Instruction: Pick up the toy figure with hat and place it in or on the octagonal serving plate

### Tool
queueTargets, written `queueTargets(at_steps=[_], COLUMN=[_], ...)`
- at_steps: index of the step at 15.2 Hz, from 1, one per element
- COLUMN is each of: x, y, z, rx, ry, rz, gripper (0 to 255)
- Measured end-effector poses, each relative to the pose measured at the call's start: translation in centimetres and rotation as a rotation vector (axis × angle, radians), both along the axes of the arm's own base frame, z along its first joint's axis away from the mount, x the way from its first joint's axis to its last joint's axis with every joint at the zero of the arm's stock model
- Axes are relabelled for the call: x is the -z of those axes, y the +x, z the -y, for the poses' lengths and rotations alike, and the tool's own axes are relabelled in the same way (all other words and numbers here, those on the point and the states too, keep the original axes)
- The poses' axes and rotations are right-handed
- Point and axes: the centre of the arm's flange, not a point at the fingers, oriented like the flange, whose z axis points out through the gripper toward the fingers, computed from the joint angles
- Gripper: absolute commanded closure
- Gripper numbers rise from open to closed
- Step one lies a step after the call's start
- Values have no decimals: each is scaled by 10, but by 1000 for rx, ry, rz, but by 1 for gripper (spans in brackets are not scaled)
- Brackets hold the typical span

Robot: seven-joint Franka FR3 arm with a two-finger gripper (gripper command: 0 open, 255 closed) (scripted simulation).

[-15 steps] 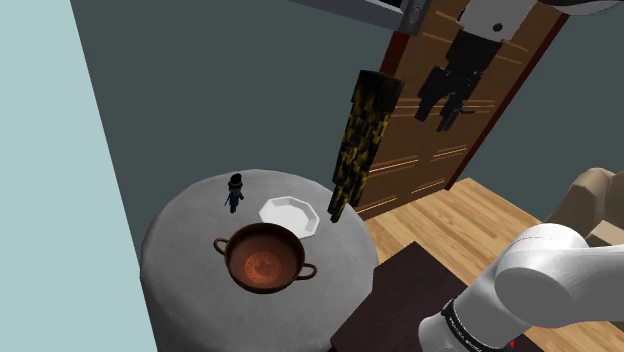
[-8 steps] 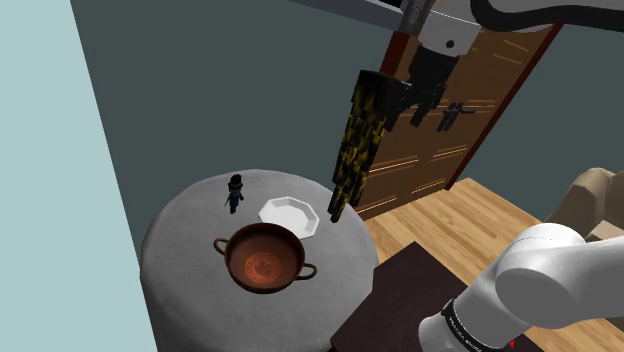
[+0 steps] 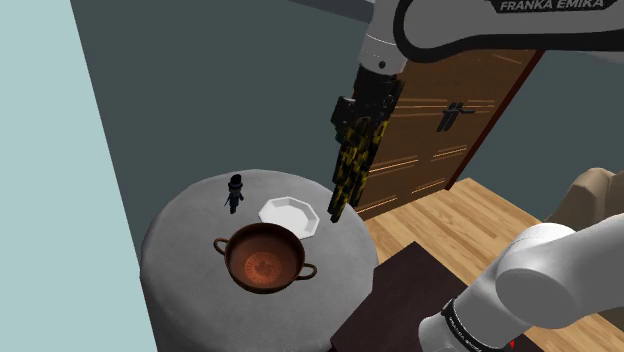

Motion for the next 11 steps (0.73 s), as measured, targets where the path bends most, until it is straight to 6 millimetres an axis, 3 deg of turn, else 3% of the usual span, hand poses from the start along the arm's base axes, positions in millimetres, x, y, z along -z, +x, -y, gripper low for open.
queueTargets(at_steps=[11], x=[84], y=[89], z=[-88], rx=[8], ry=[-35], rz=[-10], gripper=[0])
